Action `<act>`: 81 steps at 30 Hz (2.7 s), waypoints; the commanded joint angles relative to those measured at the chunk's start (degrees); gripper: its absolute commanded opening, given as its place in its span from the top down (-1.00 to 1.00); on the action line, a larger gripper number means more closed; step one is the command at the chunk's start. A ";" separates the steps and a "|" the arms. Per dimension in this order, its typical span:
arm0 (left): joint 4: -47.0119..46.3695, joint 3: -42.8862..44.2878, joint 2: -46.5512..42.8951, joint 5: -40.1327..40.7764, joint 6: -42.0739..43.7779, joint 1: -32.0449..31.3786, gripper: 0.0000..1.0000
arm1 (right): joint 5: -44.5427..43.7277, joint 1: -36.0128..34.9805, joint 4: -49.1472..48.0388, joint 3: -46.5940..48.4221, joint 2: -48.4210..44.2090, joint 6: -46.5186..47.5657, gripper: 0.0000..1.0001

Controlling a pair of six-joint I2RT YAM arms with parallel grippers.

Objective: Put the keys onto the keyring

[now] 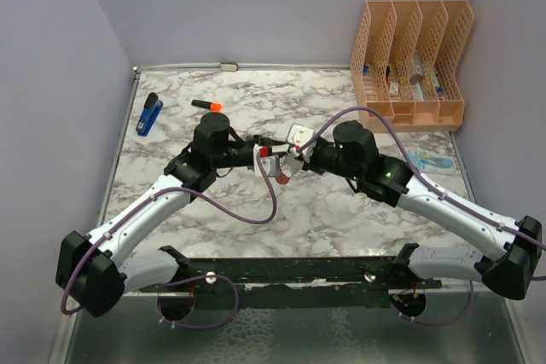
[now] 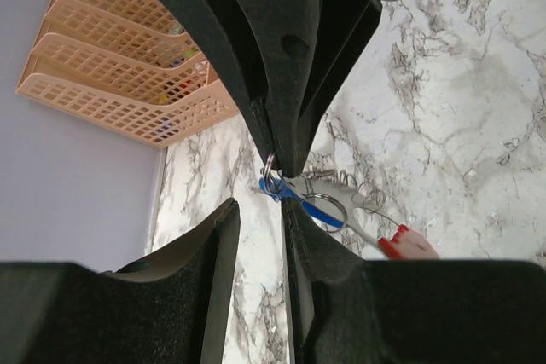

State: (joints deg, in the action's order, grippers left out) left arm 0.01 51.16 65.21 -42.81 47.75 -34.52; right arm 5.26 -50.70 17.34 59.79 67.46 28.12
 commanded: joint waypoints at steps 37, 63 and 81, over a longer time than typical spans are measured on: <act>-11.72 2.74 -0.59 1.84 -1.67 2.51 0.39 | -2.33 -0.46 -38.53 -23.20 -20.68 -3.34 0.98; -19.03 -2.68 -1.40 -13.37 -14.93 0.59 0.20 | 8.52 -0.37 -59.13 -32.64 -19.93 -22.52 0.98; -24.95 -10.94 -5.52 -12.37 -16.34 -2.03 0.18 | 10.21 -0.44 -59.59 -34.13 -16.86 -25.84 0.98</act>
State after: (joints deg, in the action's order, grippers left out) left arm -21.15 41.43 61.36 -54.78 31.79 -35.40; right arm 14.24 -50.70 -39.09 25.30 50.43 3.46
